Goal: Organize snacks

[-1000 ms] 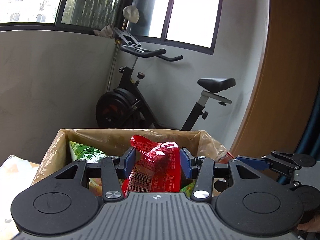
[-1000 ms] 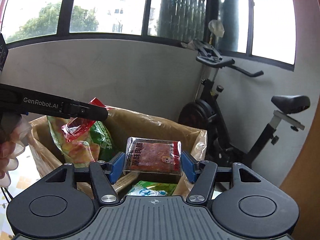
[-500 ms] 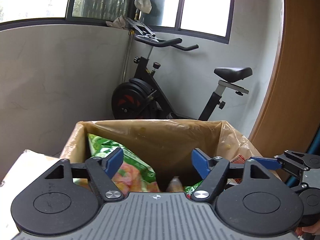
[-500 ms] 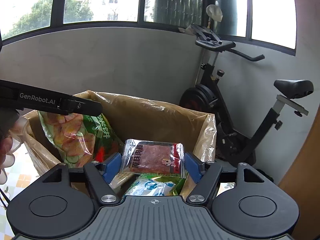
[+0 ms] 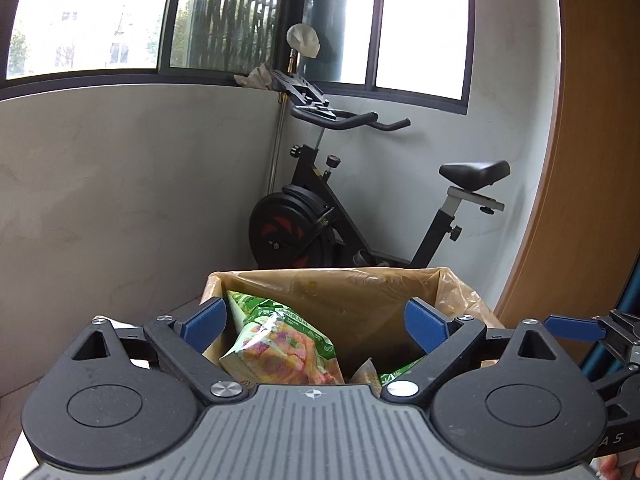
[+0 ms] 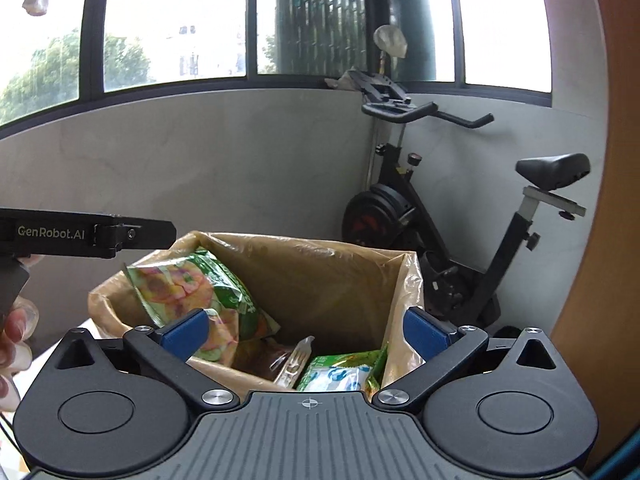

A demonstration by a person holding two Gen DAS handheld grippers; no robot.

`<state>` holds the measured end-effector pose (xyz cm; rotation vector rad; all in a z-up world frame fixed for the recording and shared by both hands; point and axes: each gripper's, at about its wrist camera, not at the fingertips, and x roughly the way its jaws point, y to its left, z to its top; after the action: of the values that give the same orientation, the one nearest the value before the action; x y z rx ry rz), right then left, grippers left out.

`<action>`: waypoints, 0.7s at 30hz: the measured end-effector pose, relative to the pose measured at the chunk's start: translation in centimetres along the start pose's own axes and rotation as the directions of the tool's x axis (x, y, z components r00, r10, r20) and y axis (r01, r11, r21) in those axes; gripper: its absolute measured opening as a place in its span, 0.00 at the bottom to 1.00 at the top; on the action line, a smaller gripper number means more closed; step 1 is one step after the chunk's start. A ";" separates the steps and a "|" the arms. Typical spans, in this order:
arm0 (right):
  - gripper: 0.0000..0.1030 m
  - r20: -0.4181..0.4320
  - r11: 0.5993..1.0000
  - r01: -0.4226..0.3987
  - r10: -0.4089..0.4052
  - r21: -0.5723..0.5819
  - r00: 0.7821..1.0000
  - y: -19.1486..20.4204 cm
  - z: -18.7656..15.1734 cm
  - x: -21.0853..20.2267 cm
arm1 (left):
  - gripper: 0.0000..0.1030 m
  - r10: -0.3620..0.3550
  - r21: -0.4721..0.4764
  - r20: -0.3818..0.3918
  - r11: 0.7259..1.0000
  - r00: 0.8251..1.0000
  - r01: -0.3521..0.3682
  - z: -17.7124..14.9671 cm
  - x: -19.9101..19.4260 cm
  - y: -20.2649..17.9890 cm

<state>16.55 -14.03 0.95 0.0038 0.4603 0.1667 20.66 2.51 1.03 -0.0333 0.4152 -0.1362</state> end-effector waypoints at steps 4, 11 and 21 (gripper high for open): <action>1.00 0.028 0.998 0.002 -0.004 0.062 1.000 0.3 0.3 -3.4 | 0.95 -0.076 0.000 0.034 0.997 0.997 0.076 -0.2 -3.8 0.3; 1.00 0.079 0.993 0.051 -0.060 0.108 0.995 0.3 -0.1 -8.3 | 0.95 -0.025 0.014 0.100 1.000 0.995 0.024 -1.6 -10.6 0.2; 1.00 0.090 0.988 0.071 -0.084 0.134 0.992 0.0 -0.7 -10.2 | 0.95 0.073 0.009 0.099 0.997 0.992 -0.074 -1.7 -13.0 0.2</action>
<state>7.30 -15.73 4.83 0.1219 0.3743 0.0590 8.24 4.48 4.67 -0.0125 0.3168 -0.0638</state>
